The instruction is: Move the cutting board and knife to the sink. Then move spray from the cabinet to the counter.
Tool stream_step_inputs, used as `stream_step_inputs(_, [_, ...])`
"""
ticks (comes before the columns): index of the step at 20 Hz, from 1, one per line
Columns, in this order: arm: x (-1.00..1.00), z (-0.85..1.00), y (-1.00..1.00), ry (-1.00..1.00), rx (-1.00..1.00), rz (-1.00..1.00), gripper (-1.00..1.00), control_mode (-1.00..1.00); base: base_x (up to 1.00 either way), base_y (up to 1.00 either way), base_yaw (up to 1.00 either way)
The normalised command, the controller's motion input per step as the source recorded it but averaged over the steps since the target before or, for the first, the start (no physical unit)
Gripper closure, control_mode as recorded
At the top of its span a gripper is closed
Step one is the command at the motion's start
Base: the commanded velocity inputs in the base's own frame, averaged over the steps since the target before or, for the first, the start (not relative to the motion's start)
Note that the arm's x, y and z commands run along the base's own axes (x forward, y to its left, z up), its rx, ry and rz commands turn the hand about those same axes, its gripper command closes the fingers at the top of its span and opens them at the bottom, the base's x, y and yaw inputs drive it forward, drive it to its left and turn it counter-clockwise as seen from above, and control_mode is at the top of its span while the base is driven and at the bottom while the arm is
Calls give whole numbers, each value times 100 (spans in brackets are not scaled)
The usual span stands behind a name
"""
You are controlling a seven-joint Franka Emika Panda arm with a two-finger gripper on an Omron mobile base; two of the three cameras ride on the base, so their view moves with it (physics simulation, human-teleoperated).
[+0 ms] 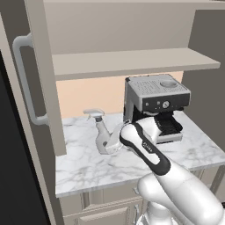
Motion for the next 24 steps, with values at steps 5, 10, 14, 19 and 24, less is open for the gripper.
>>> stream_step_inputs(5, [-10, -58, -2, -5, 4, -8, 100, -100, 0, 0, 0])
stream_step_inputs(10, [-15, -55, -2, -5, 7, -13, 100, -100, 0, 0, 0])
stream_step_inputs(14, [-20, -53, -1, -4, 7, -16, 100, -100, 0, 0, 0])
stream_step_inputs(19, [-21, -54, -7, 0, 7, -18, 100, -100, 0, 0, 0])
stream_step_inputs(24, [-21, -56, -6, 0, 5, -18, 100, -100, 0, 0, 0])
